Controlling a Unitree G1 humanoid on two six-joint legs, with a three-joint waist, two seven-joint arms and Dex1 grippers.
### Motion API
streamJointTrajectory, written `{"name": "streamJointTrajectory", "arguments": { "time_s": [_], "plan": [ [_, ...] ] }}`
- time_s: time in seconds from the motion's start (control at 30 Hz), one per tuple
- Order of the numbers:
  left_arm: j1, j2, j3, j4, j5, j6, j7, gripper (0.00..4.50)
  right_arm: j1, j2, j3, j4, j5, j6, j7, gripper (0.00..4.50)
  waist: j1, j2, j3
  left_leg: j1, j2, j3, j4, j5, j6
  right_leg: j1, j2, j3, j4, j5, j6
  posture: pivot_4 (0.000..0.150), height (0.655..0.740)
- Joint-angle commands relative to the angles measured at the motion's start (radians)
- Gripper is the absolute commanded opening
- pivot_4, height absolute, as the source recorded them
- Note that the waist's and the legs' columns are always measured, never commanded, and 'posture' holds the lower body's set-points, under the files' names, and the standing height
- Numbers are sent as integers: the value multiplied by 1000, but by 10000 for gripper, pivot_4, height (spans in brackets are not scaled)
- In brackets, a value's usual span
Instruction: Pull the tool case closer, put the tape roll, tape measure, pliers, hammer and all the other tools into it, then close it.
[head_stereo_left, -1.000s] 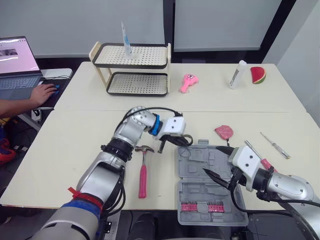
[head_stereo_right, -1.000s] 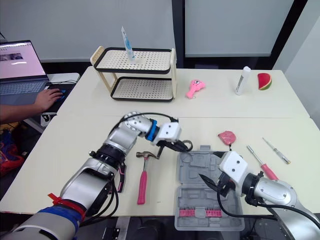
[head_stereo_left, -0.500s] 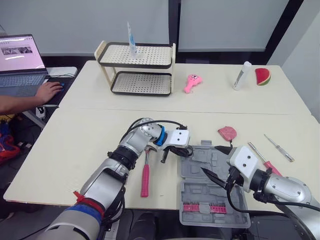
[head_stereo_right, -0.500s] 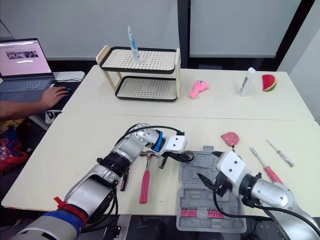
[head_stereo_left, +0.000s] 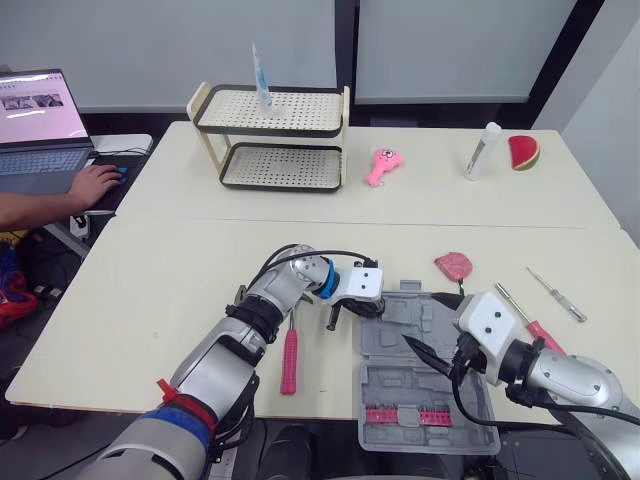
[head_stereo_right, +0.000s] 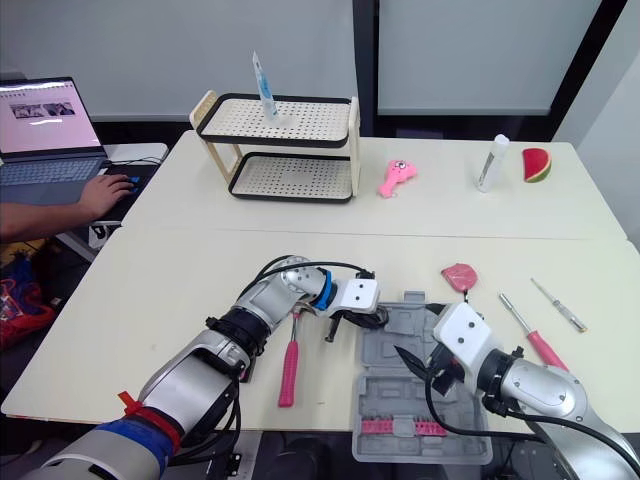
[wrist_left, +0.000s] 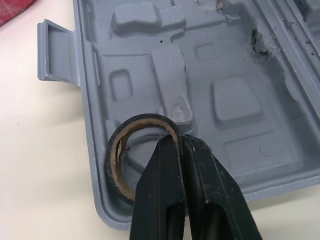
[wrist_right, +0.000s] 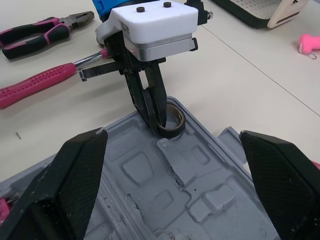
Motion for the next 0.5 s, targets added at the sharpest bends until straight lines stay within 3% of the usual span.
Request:
{"name": "streamJointTrajectory", "arguments": {
  "time_s": [0.03, 0.2, 0.5],
  "plan": [
    [-11, -3, -4, -12, 0, -8, -4, 2636, -3, 3, 0, -22, -8, -21, 1, 45000, 0, 0, 0, 0, 0, 0, 0, 0, 0, 0, 0, 0, 0, 0, 0, 1500, 7400],
    [-11, -6, 18, -42, -29, 7, -15, 16320, 2, 3, -7, -10, -9, -36, 8, 45000, 0, 0, 0, 0, 0, 0, 0, 0, 0, 0, 0, 0, 0, 0, 0, 1500, 7400],
    [13, 50, 51, -192, -93, 69, -63, 16320, -12, 5, -3, 8, -9, -49, 17, 45000, -1, 0, 0, 0, 0, 0, 0, 0, 0, 0, 0, 0, 0, 0, 0, 1500, 7400]
  ]
}}
